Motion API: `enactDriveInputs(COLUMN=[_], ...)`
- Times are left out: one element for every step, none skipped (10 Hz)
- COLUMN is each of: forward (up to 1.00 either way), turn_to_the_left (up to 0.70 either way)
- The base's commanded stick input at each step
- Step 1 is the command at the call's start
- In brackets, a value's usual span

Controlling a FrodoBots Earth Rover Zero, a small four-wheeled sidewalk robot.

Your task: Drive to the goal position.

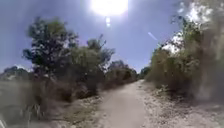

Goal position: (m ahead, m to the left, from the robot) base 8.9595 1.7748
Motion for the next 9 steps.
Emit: enactDriveInputs(forward=[0.85, 0.85, 0.85, 0.85, 0.85, 0.85, 0.85, 0.85, 0.85], turn_to_the_left=[0.00, 0.00, 0.00, 0.00, 0.00, 0.00, 0.00, 0.00, 0.00])
